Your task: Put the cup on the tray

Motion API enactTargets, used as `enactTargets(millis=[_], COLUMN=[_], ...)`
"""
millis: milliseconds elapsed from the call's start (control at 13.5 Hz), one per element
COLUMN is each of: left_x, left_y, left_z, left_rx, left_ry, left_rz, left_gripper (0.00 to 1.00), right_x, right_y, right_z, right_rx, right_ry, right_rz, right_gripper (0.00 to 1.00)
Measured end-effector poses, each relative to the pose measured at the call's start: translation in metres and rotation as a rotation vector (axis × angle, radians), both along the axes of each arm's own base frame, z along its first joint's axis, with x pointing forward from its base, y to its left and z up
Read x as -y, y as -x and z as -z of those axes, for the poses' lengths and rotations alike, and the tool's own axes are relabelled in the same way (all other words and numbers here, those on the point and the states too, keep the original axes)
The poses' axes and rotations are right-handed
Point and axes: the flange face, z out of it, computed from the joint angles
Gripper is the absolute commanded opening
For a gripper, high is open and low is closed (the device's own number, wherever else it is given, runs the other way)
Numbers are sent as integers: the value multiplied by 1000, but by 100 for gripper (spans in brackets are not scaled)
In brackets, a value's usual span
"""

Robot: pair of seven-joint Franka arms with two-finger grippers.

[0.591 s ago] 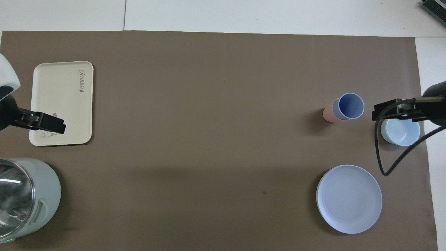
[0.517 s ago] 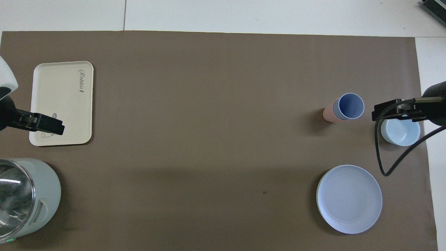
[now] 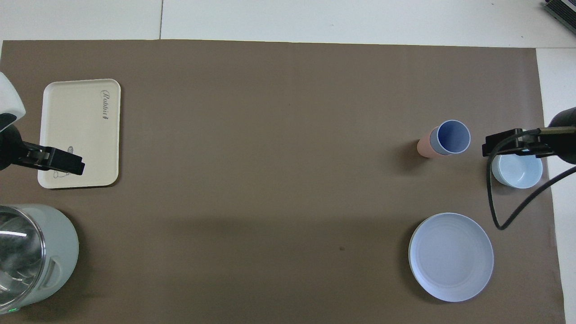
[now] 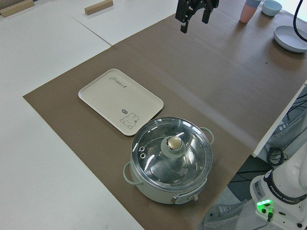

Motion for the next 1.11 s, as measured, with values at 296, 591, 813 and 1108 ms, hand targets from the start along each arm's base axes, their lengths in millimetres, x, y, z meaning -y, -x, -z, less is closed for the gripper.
enactTargets(millis=[296, 591, 813, 1108], left_x=[0, 0, 1, 2], left_y=[0, 0, 0, 0], left_z=[0, 0, 0, 5], left_rx=[0, 0, -1, -9], left_ry=[0, 0, 0, -1], left_rz=[0, 1, 2, 4], left_gripper=[100, 100, 100, 100], right_x=[14, 63, 93, 145], right_y=[-2, -21, -40, -68], right_z=[0, 20, 55, 111], right_rx=[14, 54, 27, 25], right_ry=[-4, -15, -45, -97], right_rz=[128, 383, 627, 795], right_gripper=[92, 90, 89, 89])
